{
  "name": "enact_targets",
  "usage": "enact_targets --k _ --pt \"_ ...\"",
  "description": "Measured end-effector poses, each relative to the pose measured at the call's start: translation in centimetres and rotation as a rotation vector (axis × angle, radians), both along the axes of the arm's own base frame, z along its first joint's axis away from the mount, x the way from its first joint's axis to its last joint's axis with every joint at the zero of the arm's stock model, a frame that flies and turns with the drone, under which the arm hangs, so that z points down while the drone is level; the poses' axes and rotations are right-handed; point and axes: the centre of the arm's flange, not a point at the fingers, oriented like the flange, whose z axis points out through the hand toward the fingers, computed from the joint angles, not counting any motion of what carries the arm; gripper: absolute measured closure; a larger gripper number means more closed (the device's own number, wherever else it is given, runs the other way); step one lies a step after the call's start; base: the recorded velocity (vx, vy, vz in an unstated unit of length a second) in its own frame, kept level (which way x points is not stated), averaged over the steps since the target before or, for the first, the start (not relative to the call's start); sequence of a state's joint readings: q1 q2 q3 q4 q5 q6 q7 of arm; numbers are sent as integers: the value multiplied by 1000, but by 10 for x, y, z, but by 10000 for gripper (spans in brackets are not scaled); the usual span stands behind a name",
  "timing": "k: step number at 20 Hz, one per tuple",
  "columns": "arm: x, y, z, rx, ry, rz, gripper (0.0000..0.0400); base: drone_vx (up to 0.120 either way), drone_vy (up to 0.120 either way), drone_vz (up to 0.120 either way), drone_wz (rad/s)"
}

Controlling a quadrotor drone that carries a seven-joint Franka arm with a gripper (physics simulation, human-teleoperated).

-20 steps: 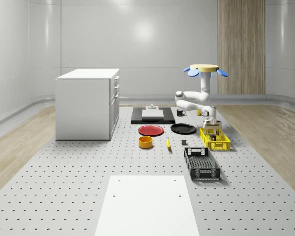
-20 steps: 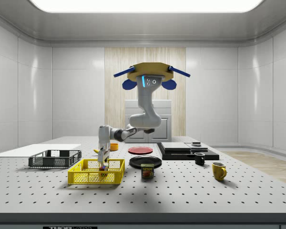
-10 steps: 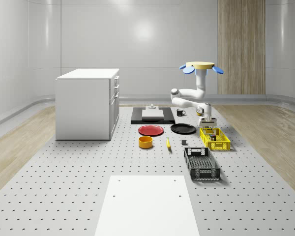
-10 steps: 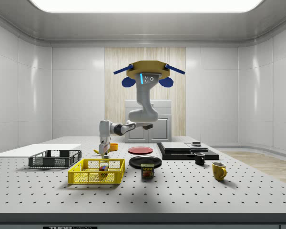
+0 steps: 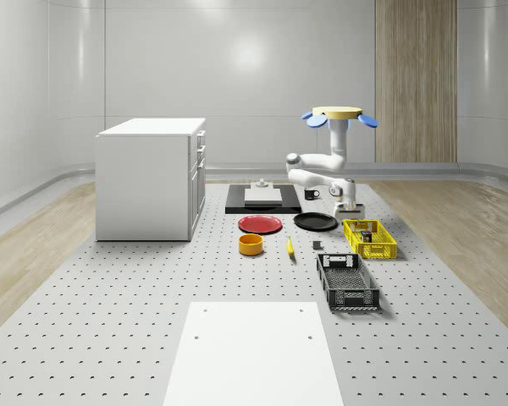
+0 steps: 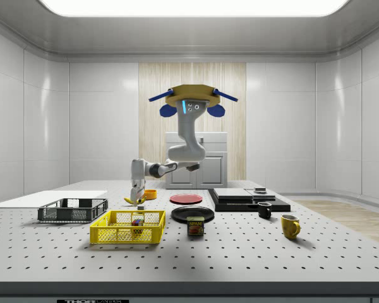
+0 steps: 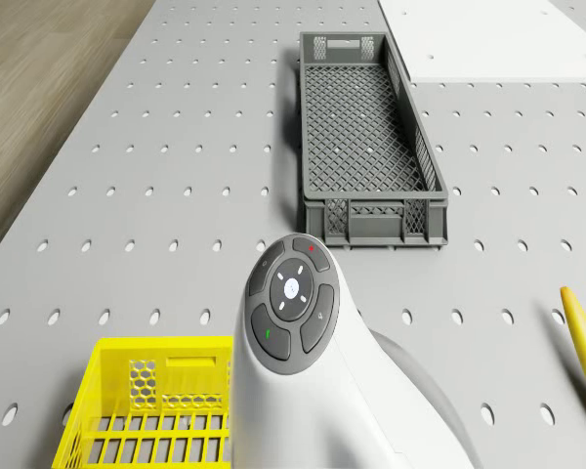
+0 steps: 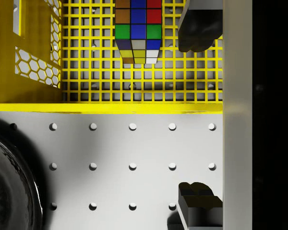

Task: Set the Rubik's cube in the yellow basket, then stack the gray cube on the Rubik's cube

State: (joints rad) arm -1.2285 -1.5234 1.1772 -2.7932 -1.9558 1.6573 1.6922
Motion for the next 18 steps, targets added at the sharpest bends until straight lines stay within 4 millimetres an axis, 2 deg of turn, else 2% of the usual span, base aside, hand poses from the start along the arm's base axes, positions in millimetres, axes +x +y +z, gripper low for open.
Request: enact_targets --k 10,14,18 --pt "0 0 0 0 0 0 0 0 -120 0 0" --pt "0 0 0 0 0 0 0 120 -120 0 0" --pt "0 0 0 0 0 0 0 50 -120 0 0"
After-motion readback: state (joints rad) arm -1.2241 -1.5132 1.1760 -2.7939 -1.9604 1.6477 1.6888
